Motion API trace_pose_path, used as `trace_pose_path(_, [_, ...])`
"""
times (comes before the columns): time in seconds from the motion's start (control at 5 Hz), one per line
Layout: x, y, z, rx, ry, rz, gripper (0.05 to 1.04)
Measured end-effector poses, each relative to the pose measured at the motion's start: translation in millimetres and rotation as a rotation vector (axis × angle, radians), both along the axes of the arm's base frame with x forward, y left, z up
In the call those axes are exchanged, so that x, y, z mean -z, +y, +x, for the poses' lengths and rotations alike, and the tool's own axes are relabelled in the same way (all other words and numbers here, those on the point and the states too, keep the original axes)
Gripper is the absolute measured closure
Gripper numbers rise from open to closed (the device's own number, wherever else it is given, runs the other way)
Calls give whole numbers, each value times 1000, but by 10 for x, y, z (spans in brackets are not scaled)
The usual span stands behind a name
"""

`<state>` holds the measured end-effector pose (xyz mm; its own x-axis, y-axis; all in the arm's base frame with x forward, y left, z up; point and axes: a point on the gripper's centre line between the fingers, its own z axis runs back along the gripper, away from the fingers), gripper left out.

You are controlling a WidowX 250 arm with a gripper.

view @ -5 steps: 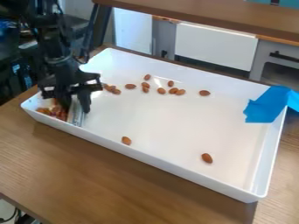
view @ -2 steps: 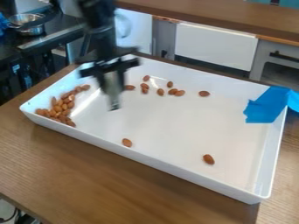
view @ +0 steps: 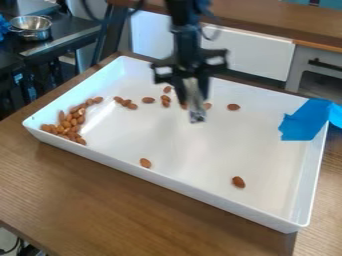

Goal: Sweep into pile

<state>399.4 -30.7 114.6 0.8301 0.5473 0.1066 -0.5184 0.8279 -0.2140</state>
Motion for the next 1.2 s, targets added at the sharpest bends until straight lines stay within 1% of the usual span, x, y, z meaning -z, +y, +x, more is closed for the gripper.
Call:
trace_pose_path(0.2, [130, -568, 45, 106, 7, 28, 704])
trace_pose_path(0.4, [238, -783, 30, 150, 8, 48, 704])
trace_pose_path(0.6, [303, -914, 49, 178, -2, 70, 704])
trace_pose_path(0.8, [313, -1080, 7, 243, -12, 80, 704])
trace_pose_path(1.0, [420, -1050, -40, 261, -10, 97, 704])
trace_pose_path(1.2, [563, -1070, -132, 294, -3, 132, 704])
